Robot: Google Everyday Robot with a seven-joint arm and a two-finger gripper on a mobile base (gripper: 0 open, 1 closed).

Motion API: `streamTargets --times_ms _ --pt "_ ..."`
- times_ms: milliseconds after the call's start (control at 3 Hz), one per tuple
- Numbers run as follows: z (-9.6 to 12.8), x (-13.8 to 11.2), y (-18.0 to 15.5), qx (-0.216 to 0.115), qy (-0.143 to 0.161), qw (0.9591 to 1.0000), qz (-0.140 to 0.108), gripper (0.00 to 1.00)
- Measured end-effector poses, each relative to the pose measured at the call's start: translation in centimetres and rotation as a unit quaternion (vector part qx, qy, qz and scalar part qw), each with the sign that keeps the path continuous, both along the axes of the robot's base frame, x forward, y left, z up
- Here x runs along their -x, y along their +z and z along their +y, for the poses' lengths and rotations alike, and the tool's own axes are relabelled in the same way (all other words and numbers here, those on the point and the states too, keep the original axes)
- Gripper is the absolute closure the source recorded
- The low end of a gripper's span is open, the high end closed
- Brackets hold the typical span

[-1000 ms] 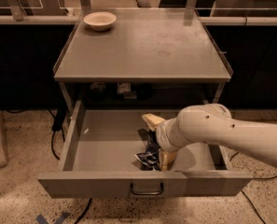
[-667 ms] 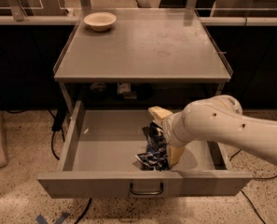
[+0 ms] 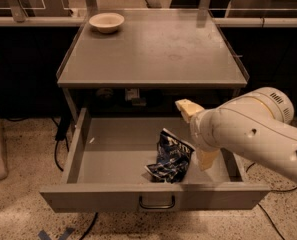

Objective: Place blue chip bag into top drawer

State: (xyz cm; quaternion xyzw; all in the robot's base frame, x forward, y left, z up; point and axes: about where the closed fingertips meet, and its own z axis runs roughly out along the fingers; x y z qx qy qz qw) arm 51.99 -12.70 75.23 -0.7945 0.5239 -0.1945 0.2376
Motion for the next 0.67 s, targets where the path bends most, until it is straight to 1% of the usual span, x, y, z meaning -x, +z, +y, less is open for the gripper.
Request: streamTargets --times_ms 333,667 --pt "-1.78 0.82 2.54 0.016 -0.028 0.9992 -0.023 0.0" --pt "-2.12 0.58 2.82 0.0 -0.068 0.9976 -0.014 0.0"
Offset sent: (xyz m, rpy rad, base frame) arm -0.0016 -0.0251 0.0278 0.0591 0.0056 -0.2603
